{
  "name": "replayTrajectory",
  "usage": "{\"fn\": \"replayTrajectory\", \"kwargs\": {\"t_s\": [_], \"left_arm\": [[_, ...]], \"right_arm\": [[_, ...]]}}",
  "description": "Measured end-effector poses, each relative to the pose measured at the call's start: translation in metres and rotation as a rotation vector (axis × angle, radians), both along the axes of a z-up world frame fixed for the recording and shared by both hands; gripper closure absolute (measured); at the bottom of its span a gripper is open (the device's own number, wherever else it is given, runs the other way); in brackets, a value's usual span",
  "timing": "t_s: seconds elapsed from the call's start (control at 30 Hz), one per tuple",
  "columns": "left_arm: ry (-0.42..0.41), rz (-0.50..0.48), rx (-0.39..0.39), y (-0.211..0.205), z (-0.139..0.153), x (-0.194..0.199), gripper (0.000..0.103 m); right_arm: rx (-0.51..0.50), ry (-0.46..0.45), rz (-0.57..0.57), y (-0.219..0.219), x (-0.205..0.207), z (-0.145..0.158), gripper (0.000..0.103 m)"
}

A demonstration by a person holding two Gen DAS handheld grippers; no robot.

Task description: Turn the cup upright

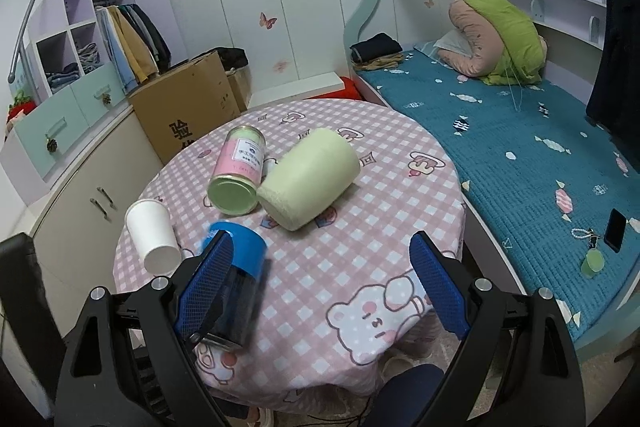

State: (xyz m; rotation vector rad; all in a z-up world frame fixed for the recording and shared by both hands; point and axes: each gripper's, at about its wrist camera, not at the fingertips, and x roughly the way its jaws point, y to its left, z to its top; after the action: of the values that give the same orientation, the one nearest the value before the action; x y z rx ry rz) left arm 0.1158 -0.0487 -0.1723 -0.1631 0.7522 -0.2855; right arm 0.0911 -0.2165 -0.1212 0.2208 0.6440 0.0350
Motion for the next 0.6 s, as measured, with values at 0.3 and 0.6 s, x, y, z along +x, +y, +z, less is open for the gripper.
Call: {"fn": "replayTrajectory", "kwargs": {"t_s": [0.3, 0.6], "left_arm": [[0.069, 0.13, 0.002, 0.071, 0.013, 0.021, 0.011], [0.088, 0.15, 0.031, 0.1, 0.008, 0.038, 0.011]], "right_arm": [[0.068, 0.157, 0.115, 0.037, 0.038, -0.021, 0.017], [0.119, 0.308, 0.185, 0.07, 0.079, -0.052, 0.017]]}}
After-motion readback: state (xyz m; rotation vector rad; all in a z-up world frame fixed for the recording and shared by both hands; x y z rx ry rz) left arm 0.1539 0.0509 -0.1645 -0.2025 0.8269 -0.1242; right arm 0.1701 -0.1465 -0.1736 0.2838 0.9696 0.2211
